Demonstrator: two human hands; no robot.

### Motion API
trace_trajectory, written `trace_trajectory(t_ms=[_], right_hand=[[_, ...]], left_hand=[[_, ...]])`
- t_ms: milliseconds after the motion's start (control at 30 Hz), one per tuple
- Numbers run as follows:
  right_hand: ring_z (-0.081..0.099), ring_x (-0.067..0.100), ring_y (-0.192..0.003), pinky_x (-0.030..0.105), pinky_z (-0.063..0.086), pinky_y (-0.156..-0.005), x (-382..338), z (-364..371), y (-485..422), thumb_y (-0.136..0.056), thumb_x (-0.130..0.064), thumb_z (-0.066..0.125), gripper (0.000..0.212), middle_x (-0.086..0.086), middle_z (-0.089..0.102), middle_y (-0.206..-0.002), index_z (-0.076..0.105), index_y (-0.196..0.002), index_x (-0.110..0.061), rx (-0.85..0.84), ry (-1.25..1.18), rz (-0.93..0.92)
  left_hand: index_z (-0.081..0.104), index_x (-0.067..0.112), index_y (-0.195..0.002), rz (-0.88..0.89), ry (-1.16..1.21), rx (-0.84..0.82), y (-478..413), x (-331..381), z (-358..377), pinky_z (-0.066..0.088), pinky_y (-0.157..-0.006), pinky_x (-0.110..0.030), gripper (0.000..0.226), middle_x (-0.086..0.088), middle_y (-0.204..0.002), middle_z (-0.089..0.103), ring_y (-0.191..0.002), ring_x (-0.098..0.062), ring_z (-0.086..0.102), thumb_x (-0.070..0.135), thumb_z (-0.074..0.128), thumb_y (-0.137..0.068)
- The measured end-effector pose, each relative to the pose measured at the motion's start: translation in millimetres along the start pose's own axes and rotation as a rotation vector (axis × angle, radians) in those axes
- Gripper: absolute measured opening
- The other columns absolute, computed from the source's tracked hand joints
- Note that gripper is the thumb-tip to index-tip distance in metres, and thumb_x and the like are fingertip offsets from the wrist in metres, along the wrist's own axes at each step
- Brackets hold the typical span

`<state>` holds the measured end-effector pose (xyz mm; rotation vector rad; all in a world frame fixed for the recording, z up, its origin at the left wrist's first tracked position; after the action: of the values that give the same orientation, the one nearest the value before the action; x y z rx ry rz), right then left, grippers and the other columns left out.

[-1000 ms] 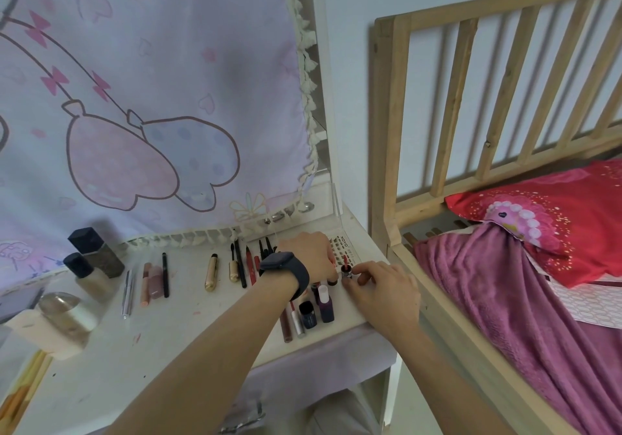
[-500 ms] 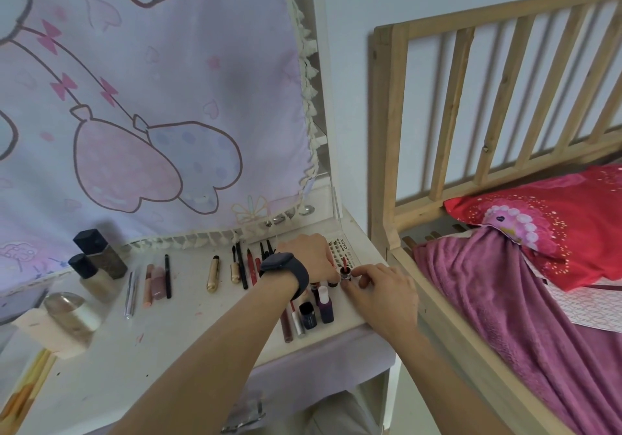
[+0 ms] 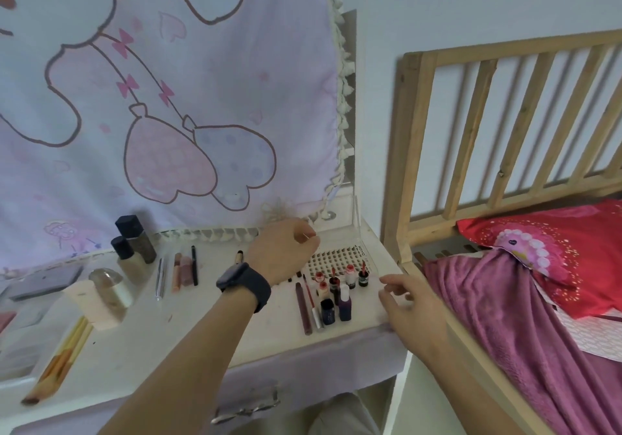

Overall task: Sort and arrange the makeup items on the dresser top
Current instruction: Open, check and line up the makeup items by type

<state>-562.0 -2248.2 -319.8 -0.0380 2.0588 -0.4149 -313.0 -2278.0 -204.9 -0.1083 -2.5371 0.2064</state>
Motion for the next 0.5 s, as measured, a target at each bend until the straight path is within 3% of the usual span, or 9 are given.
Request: trace_trajectory(t_ms=[133,267,400,500], right_hand=[[0.063,0.006,-0.091,0.015,0.046,-0.078,-62,-7,33,-0.084,-0.002,0.075,0.040,-0.022,0.067,-0.096,0.070,-0.095,-0.041,0.036,-0.083,-0.216],[0.065,0.005,-0.091,0.010,0.048,-0.078,-127,29,66,-0.084,-0.001,0.077,0.032,-0.021,0.069,-0.094,0.073,-0.097,-0.029,-0.077,-0.114,-0.381],[0.064,0.005,-0.090,0.015,0.051,-0.075,-158,95,87,-0.089,-0.012,0.074,0.030,-0.023,0.066,-0.098,0.069,-0.100,-0.039,-0.291,-0.142,-0.388],[0.061,-0.002,-0.095,0.014,0.051,-0.076,-165,151,88,-0.093,-0.024,0.069,0.022,-0.026,0.063,-0.103,0.066,-0.108,-0.040,-0.417,-0.062,-0.338]], left_hand=[[0.062,0.044,-0.095,-0.080,0.183,0.176,46,-49,-24,0.050,-0.075,-0.021,0.004,0.026,-0.093,0.066,-0.086,0.006,0.060,0.042,0.060,-0.092],[0.060,0.044,-0.100,-0.199,0.164,0.261,95,-116,-24,0.046,-0.075,-0.022,0.009,0.025,-0.100,0.063,-0.094,0.002,0.058,0.039,0.061,-0.093],[0.063,0.039,-0.111,-0.343,0.030,0.278,132,-181,-23,0.049,-0.089,-0.033,0.018,0.013,-0.114,0.062,-0.108,-0.012,0.057,0.036,0.060,-0.093],[0.061,0.035,-0.118,-0.434,-0.130,0.311,148,-219,-37,0.048,-0.091,-0.036,0.025,0.006,-0.125,0.059,-0.114,-0.018,0.053,0.036,0.056,-0.094]])
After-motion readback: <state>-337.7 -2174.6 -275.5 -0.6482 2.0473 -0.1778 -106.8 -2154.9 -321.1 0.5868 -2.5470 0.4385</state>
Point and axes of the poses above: each hand's wrist, its own y-axis away from the middle knuckle, its own z-axis out of the palm, x = y × z, the point moved 10 cm from there along -y, towards the middle knuckle
